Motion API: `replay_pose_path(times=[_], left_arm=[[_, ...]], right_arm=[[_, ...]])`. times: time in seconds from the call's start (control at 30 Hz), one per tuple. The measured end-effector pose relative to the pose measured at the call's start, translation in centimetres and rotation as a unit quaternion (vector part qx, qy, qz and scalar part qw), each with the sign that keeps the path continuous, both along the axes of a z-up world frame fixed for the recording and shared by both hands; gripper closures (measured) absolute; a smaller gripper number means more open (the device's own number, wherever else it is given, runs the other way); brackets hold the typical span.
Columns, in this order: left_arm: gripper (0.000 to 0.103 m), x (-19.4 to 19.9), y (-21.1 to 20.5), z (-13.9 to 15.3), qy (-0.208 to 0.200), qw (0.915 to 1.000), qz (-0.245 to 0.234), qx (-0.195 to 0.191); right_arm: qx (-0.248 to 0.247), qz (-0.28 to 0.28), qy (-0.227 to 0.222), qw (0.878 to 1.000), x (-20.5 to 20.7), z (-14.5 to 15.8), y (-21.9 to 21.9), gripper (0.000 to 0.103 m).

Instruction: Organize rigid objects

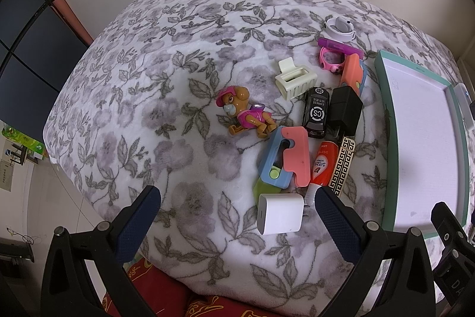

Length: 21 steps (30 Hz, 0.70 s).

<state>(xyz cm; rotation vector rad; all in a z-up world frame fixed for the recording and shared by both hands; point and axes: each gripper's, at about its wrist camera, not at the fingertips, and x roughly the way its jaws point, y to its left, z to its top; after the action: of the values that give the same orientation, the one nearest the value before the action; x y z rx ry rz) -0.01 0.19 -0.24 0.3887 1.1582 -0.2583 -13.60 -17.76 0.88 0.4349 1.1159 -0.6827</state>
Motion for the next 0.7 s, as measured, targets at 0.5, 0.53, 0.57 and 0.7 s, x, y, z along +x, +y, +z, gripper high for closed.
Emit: replay_pose_path(times=[0.5,0.53,0.57,0.7], left_arm=[[0.000,0.3,0.0,1.1,-0.002,0.9999,-0.002,-0.015],[0.000,0.5,0.1,1.1,-0.004,0.9997,0.000,-0.024],[0.000,0.6,0.1,1.1,-0.005,0.9996,0.002,-0.027],[0.000,1.2,0.3,0.2,-0.004,0.9995,0.008,-0.029]], right_arm=[[-0.006,0.001,-0.008,1.000,0.2,0.1,0.4,0.000],[-0.008,0.002,-0.012,1.000,0.3,0.3,0.3,0.000],[-0.010,0.006,-0.017,1.000,0.5,0.5,0.3,0.000],[-0.006,0.025,-0.036,0.999,2.0,0.6,0.1,0.000]])
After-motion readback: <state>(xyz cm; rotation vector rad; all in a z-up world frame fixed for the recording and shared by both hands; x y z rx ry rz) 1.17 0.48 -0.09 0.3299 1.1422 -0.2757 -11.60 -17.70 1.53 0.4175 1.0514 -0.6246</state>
